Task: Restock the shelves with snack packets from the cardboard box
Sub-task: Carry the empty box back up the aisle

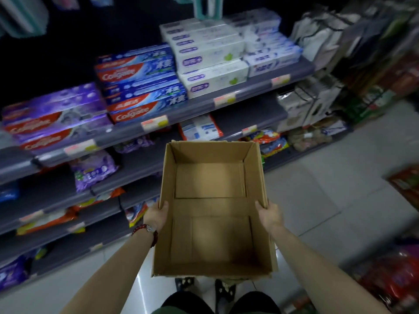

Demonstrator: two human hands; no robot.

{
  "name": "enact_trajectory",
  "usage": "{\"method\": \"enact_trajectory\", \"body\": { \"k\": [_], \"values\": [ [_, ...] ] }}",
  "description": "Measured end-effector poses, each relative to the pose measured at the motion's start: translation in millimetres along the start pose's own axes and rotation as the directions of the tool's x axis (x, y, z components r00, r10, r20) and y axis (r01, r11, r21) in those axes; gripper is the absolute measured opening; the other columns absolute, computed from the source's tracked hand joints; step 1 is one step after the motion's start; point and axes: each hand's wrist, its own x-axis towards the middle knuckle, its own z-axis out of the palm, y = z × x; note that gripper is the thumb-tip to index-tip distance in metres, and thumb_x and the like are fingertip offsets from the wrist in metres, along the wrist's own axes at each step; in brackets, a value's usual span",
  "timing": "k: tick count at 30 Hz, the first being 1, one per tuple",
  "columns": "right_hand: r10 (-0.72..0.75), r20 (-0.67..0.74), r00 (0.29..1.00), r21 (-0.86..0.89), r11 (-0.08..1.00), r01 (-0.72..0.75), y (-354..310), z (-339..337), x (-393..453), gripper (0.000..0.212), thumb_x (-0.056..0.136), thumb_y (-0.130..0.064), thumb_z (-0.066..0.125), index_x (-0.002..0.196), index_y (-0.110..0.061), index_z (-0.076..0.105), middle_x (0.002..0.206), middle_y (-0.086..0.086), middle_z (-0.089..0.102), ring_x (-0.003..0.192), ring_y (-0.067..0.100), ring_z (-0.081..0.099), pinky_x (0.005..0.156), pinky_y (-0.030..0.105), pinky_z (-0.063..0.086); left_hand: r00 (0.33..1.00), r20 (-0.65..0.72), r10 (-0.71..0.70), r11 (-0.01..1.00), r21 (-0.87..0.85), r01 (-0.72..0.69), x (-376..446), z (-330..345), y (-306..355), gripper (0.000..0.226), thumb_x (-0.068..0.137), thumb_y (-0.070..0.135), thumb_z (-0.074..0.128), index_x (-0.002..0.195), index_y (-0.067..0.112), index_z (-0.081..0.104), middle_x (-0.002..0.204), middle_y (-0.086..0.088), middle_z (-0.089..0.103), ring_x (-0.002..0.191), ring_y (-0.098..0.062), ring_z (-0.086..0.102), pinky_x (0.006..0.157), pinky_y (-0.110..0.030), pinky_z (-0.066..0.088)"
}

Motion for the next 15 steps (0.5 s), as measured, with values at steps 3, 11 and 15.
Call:
{"method": "enact_trajectory", "body": {
  "k": [3,11,15],
  "values": [
    [0.064,-0.066,0.996,0.037,0.997,-0.062,10,-16,4,0.034,0.098,-0.032,0.048,0.126,-0.014,0.057,0.092,0.005,0.064,0.085,0.024,0.06,0.078,0.036,0.051,0.996,0.075,0.053,0.996,0.064,-0.058,8,15,27,0.042,0.099,0.034,0.038,0.128,0.008,0.053,0.112,-0.02,0.063,0.099,-0.035,0.06,0.084,-0.036,0.046],
    [0.307,-0.214,0.927,0.243,0.936,-0.255,34,-49,-8,0.032,0.096,-0.036,0.051,0.121,-0.017,0.058,0.1,0.005,0.067,0.095,0.028,0.064,0.089,0.047,0.052,0.939,0.29,0.185,0.952,0.184,-0.245,30,52,106,0.049,0.098,0.037,0.039,0.14,0.011,0.042,0.131,-0.018,0.054,0.117,-0.034,0.053,0.098,-0.036,0.041],
    [0.398,-0.287,0.871,0.344,0.892,-0.294,61,-62,-8,0.04,0.093,-0.043,0.05,0.121,-0.017,0.059,0.105,0.007,0.067,0.098,0.029,0.064,0.089,0.046,0.053,0.87,0.412,0.271,0.894,0.229,-0.386,35,74,151,0.048,0.098,0.039,0.041,0.138,0.014,0.046,0.129,-0.016,0.057,0.114,-0.034,0.055,0.101,-0.041,0.043]
  ]
}}
